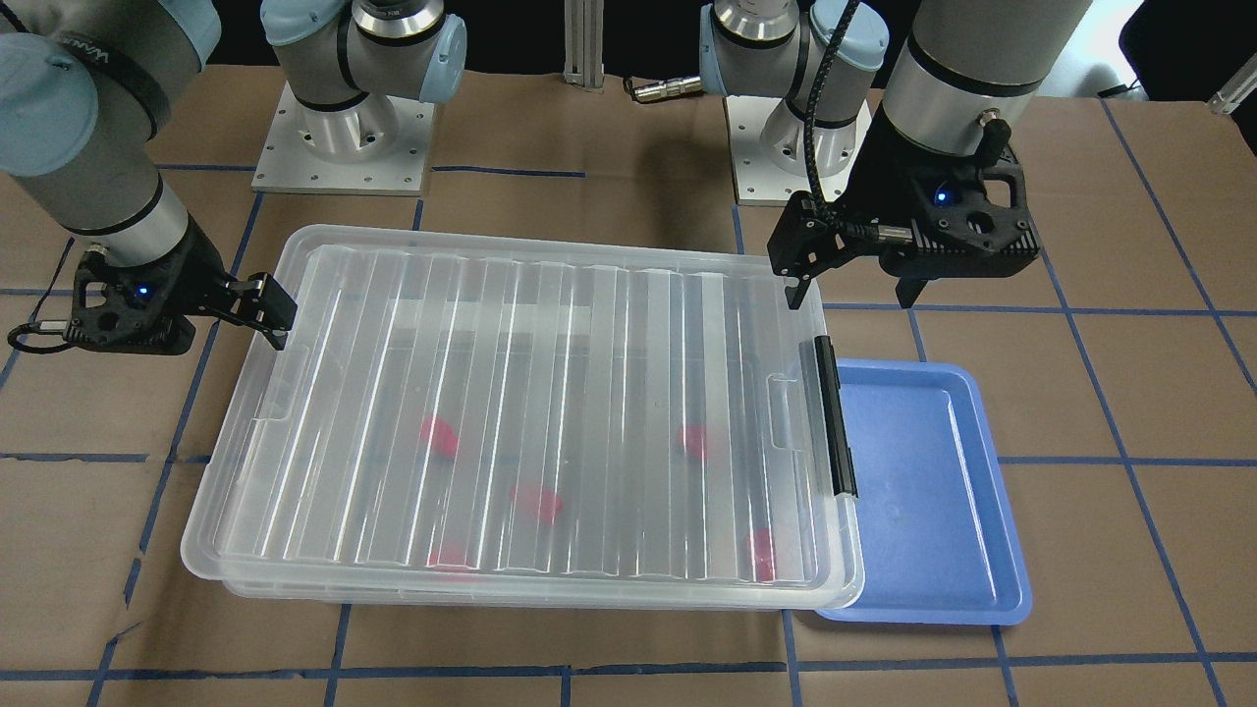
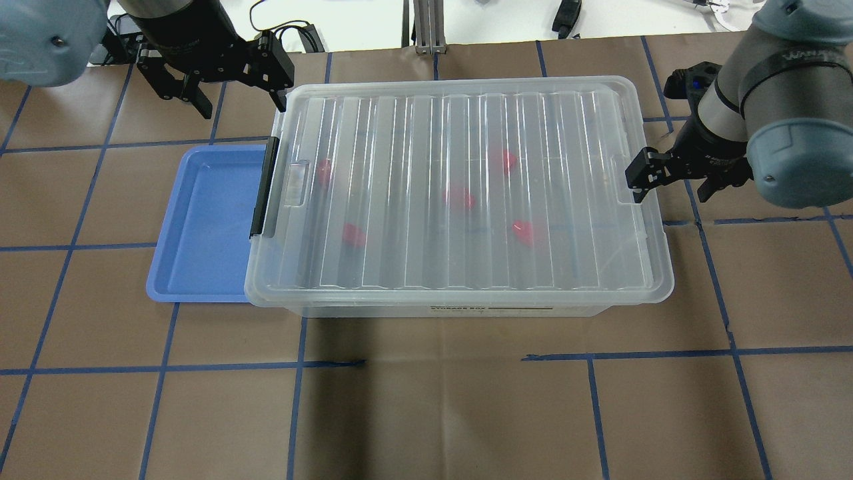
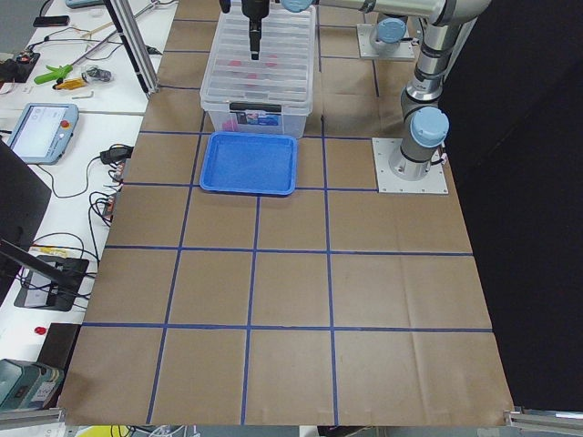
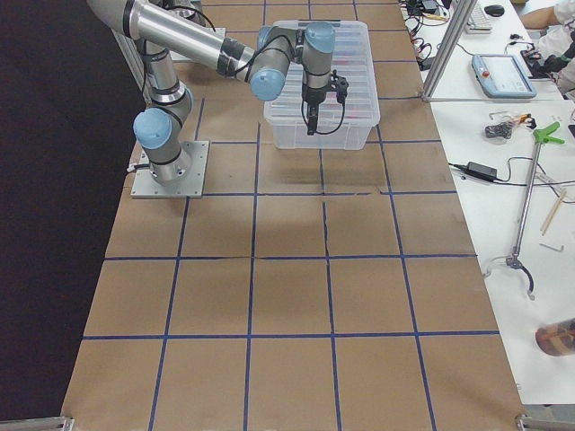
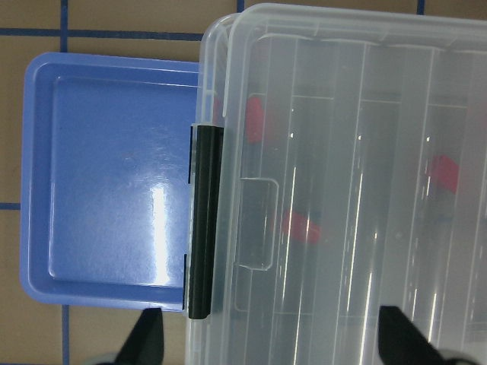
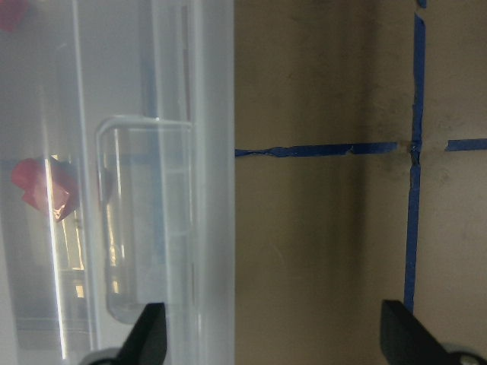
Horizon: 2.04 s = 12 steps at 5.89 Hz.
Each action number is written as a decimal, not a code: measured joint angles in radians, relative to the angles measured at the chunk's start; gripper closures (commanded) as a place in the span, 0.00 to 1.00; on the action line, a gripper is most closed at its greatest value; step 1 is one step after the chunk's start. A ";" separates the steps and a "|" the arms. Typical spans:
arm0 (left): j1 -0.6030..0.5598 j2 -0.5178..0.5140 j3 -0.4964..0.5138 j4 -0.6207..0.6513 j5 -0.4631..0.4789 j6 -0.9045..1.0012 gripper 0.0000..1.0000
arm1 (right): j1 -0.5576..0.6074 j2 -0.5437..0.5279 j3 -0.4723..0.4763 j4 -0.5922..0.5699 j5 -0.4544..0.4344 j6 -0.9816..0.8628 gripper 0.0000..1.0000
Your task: Place red block in blue tray from box
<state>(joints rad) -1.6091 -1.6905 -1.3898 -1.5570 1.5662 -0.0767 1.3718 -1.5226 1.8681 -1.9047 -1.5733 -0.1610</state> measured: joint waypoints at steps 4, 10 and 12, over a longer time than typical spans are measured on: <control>0.000 0.000 0.000 0.000 0.001 0.000 0.01 | -0.005 0.010 0.005 -0.005 -0.024 -0.015 0.00; 0.000 -0.001 0.000 0.001 -0.002 0.051 0.01 | -0.139 0.018 0.000 -0.015 -0.031 -0.215 0.00; 0.002 0.001 0.000 -0.006 0.002 0.237 0.01 | -0.183 0.024 -0.001 -0.045 -0.045 -0.281 0.00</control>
<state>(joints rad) -1.6067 -1.6900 -1.3898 -1.5630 1.5680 0.1602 1.1892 -1.4984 1.8669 -1.9500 -1.6183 -0.4417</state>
